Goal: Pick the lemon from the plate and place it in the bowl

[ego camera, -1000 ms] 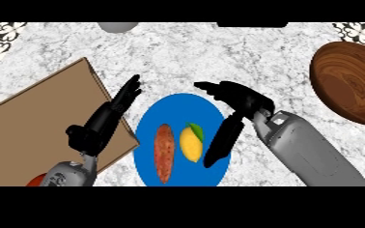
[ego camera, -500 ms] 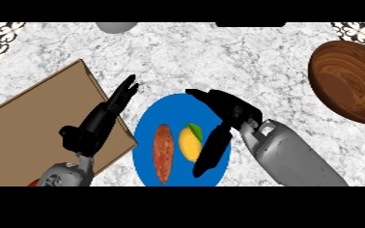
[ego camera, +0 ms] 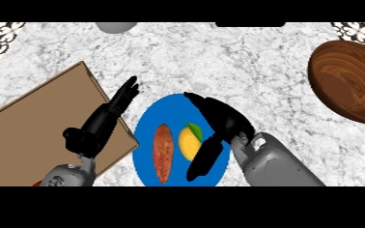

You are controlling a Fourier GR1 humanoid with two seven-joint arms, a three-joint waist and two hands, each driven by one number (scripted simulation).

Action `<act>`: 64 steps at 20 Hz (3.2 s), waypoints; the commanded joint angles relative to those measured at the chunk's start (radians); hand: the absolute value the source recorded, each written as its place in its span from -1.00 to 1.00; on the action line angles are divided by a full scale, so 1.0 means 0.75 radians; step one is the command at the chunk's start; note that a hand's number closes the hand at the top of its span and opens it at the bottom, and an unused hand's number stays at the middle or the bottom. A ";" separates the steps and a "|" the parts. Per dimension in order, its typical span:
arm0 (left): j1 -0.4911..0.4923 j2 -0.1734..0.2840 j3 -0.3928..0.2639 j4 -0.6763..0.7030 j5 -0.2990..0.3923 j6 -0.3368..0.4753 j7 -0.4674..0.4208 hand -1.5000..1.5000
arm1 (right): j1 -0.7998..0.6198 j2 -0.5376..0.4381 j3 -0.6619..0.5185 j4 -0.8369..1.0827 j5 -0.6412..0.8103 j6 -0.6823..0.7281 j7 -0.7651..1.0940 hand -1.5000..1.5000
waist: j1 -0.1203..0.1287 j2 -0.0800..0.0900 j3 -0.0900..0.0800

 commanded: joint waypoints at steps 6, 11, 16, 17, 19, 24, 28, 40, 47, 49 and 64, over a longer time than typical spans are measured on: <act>-0.179 -0.056 0.068 0.146 -0.012 -0.025 0.026 0.00 | 0.062 0.063 0.003 0.047 0.221 0.018 0.043 -1.00 | -0.006 0.003 0.000; -0.024 -0.017 0.087 0.081 -0.018 -0.083 -0.065 0.00 | 0.128 0.143 0.019 0.166 0.313 0.019 -0.022 -1.00 | 0.002 0.002 0.000; -0.023 -0.052 0.075 -0.015 -0.049 -0.078 0.033 0.00 | 0.138 0.195 -0.078 0.314 0.359 0.074 -0.171 -1.00 | 0.004 0.002 0.000; 0.019 0.011 0.145 -0.036 0.020 -0.146 0.034 0.00 | 0.211 0.133 -0.069 0.174 0.365 0.103 -0.118 -1.00 | 0.001 0.001 0.000; 0.024 -0.130 0.005 -0.034 -0.116 -0.017 0.035 0.00 | 0.216 0.183 -0.076 0.274 0.410 0.064 -0.196 -1.00 | 0.001 0.001 0.000; 0.063 -0.097 0.070 -0.045 -0.080 -0.097 0.025 0.00 | 0.146 0.251 -0.156 0.374 0.431 0.082 -0.278 -1.00 | 0.005 0.002 0.000; -0.025 -0.113 0.097 0.057 -0.104 -0.094 -0.011 0.00 | 0.161 0.252 -0.122 0.353 0.535 -0.011 -0.401 1.00 | 0.000 0.002 0.000; 0.038 -0.099 0.125 -0.005 -0.086 -0.111 0.040 0.00 | 0.189 -0.304 0.285 0.045 0.691 0.331 -1.061 1.00 | -0.024 -0.041 0.001; 0.059 -0.102 0.159 -0.042 -0.086 -0.071 0.044 0.00 | 0.288 -0.884 0.203 -0.248 0.852 0.094 -1.604 1.00 | -0.118 -0.036 0.011; 0.064 -0.098 0.163 -0.040 -0.087 -0.070 0.041 0.00 | 0.334 -1.024 0.081 -0.277 0.850 -0.044 -1.744 1.00 | -0.125 -0.026 0.009; 0.064 -0.078 0.153 -0.060 -0.073 -0.125 0.024 0.00 | 0.746 -1.264 -0.855 0.032 -0.233 -0.004 -2.440 1.00 | -0.052 -0.004 0.001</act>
